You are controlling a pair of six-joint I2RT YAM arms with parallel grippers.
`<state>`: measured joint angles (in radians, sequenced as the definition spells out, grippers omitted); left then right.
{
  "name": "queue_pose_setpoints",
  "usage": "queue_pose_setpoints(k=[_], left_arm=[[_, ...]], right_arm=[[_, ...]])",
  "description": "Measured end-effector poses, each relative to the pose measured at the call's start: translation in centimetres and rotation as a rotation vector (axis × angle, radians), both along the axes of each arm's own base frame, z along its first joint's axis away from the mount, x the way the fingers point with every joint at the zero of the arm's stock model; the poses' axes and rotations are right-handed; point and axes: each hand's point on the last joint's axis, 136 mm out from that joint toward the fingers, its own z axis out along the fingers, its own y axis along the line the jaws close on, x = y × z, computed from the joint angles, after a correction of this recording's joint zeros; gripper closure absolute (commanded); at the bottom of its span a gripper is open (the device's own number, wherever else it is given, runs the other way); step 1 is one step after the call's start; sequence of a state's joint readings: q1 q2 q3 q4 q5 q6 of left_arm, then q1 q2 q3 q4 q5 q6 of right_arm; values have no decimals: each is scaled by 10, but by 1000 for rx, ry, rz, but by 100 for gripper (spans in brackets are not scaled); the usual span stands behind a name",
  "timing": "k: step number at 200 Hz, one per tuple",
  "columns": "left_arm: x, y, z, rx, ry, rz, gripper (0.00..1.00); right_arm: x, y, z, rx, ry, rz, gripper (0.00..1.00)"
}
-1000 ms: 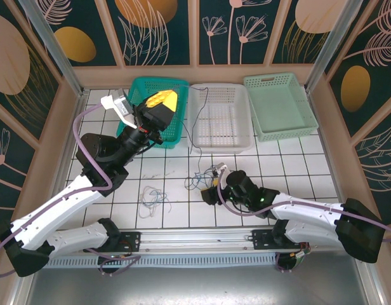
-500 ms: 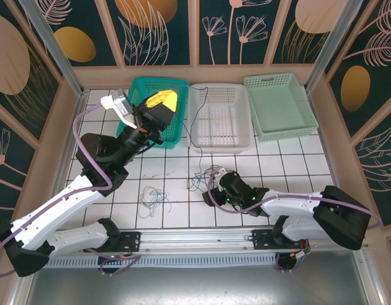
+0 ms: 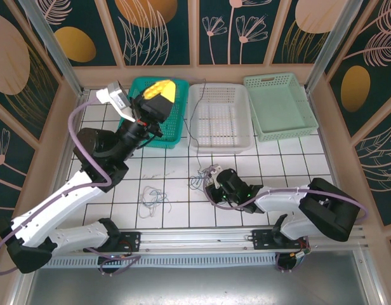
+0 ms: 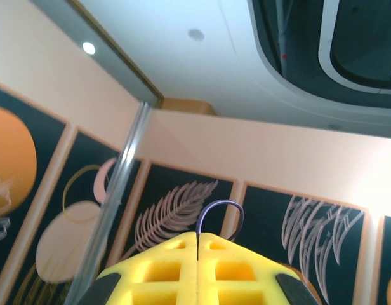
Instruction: Untangle the cables
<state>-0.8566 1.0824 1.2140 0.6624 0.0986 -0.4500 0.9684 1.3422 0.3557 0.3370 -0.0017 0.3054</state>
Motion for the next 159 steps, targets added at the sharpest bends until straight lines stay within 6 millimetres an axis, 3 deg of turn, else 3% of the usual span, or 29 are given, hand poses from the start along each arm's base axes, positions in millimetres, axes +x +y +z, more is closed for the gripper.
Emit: queue_pose_setpoints(k=[41, 60, 85, 125, 159], left_arm=[[-16, 18, 101, -91, -200, 92, 100], [-20, 18, 129, -111, -266, 115, 100], [-8, 3, 139, -94, -299, 144, 100], [37, -39, 137, -20, -304, 202, 100], [63, -42, 160, -47, -352, 256, 100]], right_arm=[[-5, -7, -12, -23, 34, -14, 100], [-5, -8, -15, -27, 42, -19, 100], [-5, -8, -15, -15, 44, -27, 100], [-5, -8, -15, 0, 40, -32, 100], [-6, -8, -15, 12, 35, -34, 100]])
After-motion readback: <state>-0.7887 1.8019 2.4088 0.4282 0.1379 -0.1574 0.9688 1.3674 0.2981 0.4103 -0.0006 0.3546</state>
